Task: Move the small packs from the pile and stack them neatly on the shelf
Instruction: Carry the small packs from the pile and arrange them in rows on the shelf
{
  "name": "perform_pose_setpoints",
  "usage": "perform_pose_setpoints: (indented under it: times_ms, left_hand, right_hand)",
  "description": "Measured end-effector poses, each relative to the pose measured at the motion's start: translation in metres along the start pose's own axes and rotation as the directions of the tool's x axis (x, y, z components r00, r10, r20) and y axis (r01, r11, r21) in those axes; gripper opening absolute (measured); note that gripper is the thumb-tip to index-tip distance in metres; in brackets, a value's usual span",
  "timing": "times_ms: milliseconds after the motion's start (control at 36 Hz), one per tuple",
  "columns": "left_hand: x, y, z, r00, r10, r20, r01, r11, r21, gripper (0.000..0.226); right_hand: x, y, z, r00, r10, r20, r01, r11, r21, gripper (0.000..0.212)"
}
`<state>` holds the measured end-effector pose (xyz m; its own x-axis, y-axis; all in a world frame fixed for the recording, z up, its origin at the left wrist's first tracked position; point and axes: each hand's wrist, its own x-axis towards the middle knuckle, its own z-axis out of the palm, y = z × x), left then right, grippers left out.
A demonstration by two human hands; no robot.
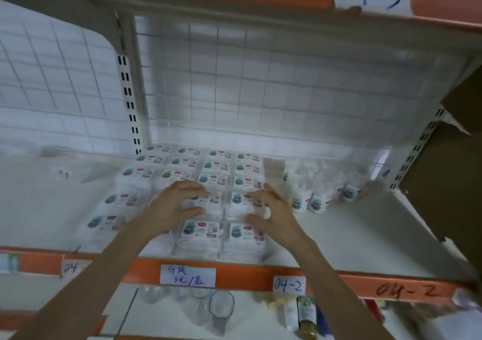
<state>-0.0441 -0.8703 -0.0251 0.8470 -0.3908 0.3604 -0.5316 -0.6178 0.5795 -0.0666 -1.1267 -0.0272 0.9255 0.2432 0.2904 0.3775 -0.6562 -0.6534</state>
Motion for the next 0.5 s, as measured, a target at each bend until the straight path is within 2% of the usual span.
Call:
perform_pose_setpoints:
  times_ms: [139,306,417,500]
  left_hand:
    - [-0.0070,0.0085,0.0028,0.995,-0.090,-0.050,0.089,0.996,-0.020,0.054]
    - [-0.0076,0.0098,0.0062,0.989,-0.106,-0.105,0.095,0.990,-0.105,0.063]
    - [-0.0063,0.0085,0.0062,0.992,-0.078,-0.104,0.068,0.994,-0.090,0.066]
    - [-0.0044,0.0074,0.0055,0.996,-0.055,-0.065,0.052,0.997,-0.055,0.052]
  right_hand:
    - [0.0030,0.0053,-0.0019,0.999,-0.015,0.037,0.012,0.997,0.075,0.044]
    - [0.0006,0.0017,-0.0022,0.998,-0.006,0.060,0.000,0.994,0.112,0.045]
    - [0.0006,0.0009,-0.0005,0.998,-0.013,0.062,0.011,1.000,0.026,0.046]
    - [-0.0010,-0.0017,0.0018,0.998,-0.021,0.066,0.024,0.999,-0.042,0.050]
